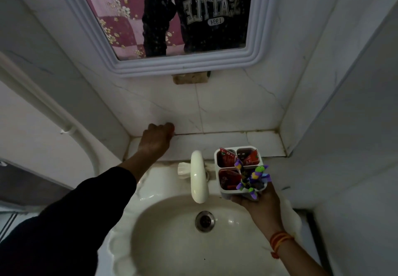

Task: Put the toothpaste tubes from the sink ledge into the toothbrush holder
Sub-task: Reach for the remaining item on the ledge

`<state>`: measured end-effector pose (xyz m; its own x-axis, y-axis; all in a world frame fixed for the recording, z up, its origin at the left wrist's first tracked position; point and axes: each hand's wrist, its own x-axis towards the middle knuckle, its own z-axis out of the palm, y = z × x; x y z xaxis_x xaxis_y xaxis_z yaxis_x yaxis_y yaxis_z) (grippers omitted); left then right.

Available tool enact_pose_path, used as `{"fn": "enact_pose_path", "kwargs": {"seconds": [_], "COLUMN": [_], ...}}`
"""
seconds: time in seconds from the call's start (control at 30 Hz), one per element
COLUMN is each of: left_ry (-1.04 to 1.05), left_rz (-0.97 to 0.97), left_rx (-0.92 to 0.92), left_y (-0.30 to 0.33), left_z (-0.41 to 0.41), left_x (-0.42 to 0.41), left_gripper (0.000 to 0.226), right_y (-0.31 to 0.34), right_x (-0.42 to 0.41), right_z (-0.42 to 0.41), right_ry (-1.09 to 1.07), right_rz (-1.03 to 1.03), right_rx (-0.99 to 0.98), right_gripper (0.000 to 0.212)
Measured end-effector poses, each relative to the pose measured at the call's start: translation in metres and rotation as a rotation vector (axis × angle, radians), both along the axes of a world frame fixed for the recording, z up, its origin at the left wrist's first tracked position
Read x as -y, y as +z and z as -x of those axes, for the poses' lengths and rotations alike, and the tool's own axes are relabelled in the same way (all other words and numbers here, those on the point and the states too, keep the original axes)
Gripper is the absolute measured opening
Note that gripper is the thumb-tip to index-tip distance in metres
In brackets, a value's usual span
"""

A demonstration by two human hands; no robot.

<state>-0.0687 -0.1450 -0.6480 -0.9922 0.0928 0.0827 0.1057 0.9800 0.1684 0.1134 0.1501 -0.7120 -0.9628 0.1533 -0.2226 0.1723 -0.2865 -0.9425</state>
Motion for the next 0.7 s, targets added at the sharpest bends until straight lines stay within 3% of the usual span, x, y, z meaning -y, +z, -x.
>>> {"fn": "enact_pose_path", "kwargs": {"seconds": [0.07,0.1,0.13,0.2,0.3,0.43,0.5,0.53,0.6,0.7], "left_ry": [0.066,0.042,-0.032,-0.244,-0.440,-0.593,-0.608,-0.604,-0.577,-0.452], "left_rz": [-0.487,-0.647,-0.681,-0.513,-0.191,0.267,0.399,0.426,0.405,0.173], "left_rx": [0.119,0.195,0.267,0.387,0.561,0.652,0.673,0.690,0.711,0.665], "left_y": [0.029,0.044,0.060,0.087,0.117,0.132,0.140,0.144,0.151,0.154], "left_z": [-0.004,-0.006,-0.008,-0.009,-0.009,-0.012,-0.015,-0.016,-0.019,-0.016], "left_x": [-0.020,-0.031,-0.042,-0.067,-0.117,-0.170,-0.180,-0.182,-0.186,-0.185], "left_gripper": [0.031,0.033,0.034,0.039,0.038,0.033,0.036,0.037,0.034,0.031], "right_y": [-0.001,-0.003,-0.003,-0.005,0.003,0.008,0.011,0.010,0.005,0.000], "right_x": [0.000,0.001,0.001,0.000,0.003,0.003,0.003,0.002,0.001,0.000], "right_z": [-0.001,-0.001,0.000,-0.001,-0.002,-0.001,-0.001,0.000,-0.002,-0.004], "right_ry": [0.035,0.015,0.004,-0.018,-0.030,-0.050,-0.061,-0.056,-0.058,-0.066], "right_rz": [-0.022,-0.052,-0.112,-0.162,-0.095,0.125,0.096,0.057,-0.054,-0.135], "right_rx": [-0.010,-0.003,-0.017,-0.023,0.008,0.010,0.012,0.010,-0.015,-0.030], "right_gripper": [0.060,0.065,0.071,0.077,0.066,0.065,0.094,0.100,0.095,0.091]}}
